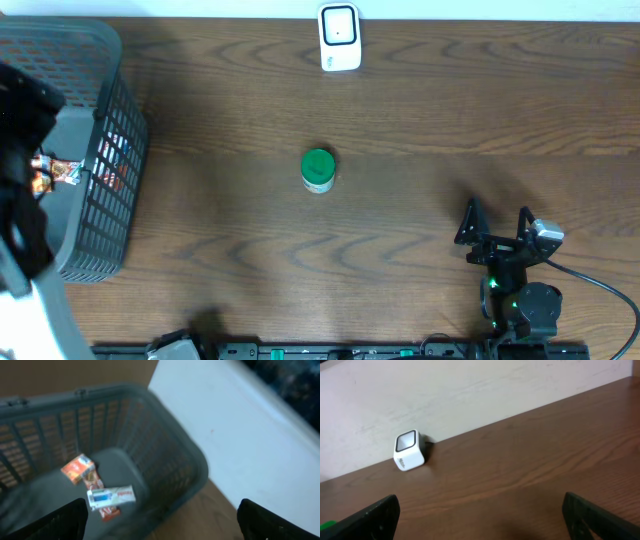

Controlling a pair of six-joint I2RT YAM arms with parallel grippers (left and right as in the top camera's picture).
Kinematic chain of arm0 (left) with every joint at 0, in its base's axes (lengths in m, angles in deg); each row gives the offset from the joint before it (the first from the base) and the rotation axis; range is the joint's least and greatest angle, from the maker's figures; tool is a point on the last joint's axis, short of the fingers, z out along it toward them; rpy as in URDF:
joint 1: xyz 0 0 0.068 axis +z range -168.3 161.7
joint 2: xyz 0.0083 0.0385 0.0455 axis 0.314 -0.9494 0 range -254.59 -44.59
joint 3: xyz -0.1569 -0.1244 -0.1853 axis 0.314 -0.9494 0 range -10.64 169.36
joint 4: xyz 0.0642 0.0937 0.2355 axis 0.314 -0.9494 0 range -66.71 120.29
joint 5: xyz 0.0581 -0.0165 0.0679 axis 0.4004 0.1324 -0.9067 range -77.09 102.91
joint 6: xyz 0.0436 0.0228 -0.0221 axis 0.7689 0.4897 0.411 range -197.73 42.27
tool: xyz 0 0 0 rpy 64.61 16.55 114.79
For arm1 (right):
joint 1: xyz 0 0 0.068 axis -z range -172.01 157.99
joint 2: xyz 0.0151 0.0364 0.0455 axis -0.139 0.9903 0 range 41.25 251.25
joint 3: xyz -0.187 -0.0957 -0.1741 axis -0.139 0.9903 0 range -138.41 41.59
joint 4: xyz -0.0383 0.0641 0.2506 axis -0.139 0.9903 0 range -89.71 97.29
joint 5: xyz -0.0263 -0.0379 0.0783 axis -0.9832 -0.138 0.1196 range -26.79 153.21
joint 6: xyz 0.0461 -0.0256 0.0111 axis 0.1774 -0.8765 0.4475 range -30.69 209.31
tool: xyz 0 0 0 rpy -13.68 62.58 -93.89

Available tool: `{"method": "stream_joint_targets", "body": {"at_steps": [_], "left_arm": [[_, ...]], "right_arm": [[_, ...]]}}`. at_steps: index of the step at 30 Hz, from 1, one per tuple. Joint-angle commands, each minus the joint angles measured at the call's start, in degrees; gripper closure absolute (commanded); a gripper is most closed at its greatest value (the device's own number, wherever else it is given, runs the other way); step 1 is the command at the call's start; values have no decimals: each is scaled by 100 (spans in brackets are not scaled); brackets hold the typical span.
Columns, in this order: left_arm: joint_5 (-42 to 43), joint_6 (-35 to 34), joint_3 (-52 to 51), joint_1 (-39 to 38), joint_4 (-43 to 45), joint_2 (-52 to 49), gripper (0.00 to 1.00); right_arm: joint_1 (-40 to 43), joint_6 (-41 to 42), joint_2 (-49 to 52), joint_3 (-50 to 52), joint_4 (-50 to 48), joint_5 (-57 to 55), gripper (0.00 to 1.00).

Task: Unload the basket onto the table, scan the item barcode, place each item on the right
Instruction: 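Reach the left gripper into the basket and grasp the white toothpaste box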

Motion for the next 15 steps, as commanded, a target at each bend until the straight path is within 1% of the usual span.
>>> {"method": "stream_joint_targets", "body": {"at_steps": [1,6,7,9,11,15], "left_arm": [[538,-188,-52,761,-15,-938,4],[562,-236,-55,970,-20,-2100,5],[649,-238,-55,988,-24,-2304,4],[1174,-321,-55,1054,-50,-2881,5],[1519,-463,-55,1091,-61,-3303,5],[1580,-601,-55,1093,-59,-4006,5]], "right_arm": [[63,-68,-31,4,20,-17,1],[63,-68,-31,4,20,-17,1],[63,-68,-31,4,20,-17,1],[63,-68,-31,4,20,-17,1],[63,-68,-31,4,20,-17,1],[63,-68,-31,4,20,-17,1]]}}
